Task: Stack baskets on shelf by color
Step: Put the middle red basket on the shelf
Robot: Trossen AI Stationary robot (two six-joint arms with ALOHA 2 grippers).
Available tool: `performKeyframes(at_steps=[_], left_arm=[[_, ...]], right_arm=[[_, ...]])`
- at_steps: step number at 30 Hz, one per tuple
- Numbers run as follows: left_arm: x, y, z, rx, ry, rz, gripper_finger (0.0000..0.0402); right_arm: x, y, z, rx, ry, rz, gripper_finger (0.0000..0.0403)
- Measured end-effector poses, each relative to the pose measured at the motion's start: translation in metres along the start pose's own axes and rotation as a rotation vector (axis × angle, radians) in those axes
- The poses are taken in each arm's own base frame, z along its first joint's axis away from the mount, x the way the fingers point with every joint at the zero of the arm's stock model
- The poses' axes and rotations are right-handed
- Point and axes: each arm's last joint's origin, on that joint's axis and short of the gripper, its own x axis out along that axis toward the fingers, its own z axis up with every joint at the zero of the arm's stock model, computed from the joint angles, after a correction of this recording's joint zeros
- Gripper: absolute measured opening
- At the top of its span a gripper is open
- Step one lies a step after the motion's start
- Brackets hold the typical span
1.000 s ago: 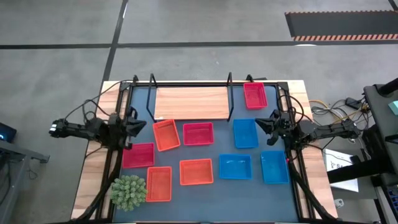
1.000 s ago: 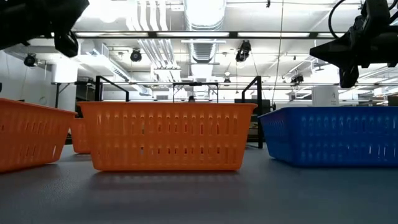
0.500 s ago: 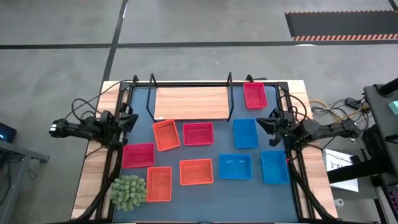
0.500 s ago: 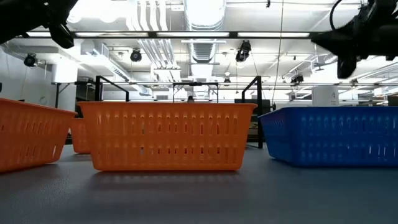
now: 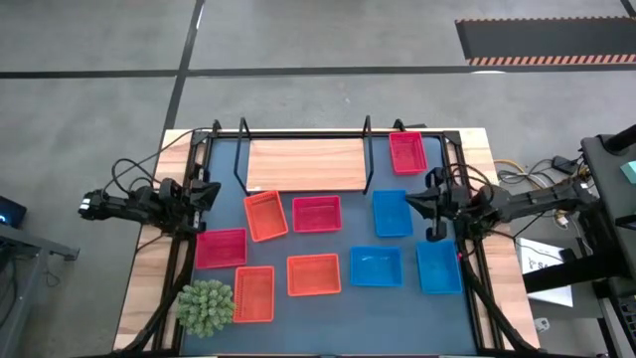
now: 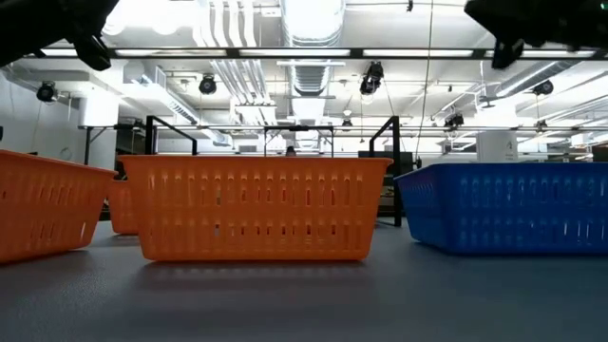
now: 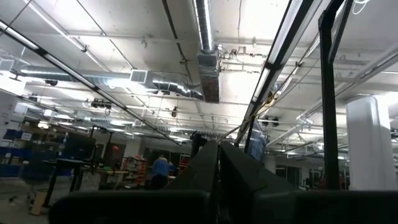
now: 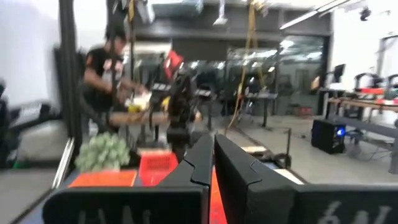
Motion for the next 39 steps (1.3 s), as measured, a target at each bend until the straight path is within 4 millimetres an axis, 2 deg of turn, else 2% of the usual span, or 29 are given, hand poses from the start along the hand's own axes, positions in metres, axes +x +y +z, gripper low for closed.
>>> performKeyframes(at_steps=[7,12,14,16,22,25,32,35,39], left_arm=[[0.001,0.0,-0.002,0.0,0.013,-0.004,0.0002],[0.002,-0.001,-0.003,-0.022,0.026,-0.01,0.0002],[0.002,-0.001,-0.004,-0.021,0.029,-0.01,0.0002],[0.002,-0.001,-0.005,-0.019,0.038,-0.011,0.0002],[0.003,-0.001,-0.004,-0.021,0.031,-0.01,0.0002],[0.003,-0.001,-0.005,-0.02,0.035,-0.013,0.0002],[0.003,-0.002,-0.005,-0.021,0.039,-0.02,0.0002],[0.003,-0.002,-0.006,-0.021,0.04,-0.022,0.0002],[0.003,-0.002,-0.005,-0.022,0.036,-0.023,0.0002]], right_arm=[[0.034,0.012,0.028,-0.077,0.174,0.142,0.0009],[0.062,0.026,0.044,-0.141,0.205,0.186,0.0009],[0.073,0.031,0.045,-0.183,0.267,0.208,0.0009],[0.086,0.034,0.058,-0.208,0.279,0.215,0.0009],[0.12,0.043,0.07,-0.281,0.496,0.252,0.0009],[0.137,0.045,0.082,-0.333,0.56,0.269,0.0009],[0.176,0.039,0.085,-0.435,0.798,0.285,0.0021],[0.19,0.034,0.083,-0.473,0.887,0.295,0.0051],[0.207,0.027,0.066,-0.592,0.996,0.35,0.01]])
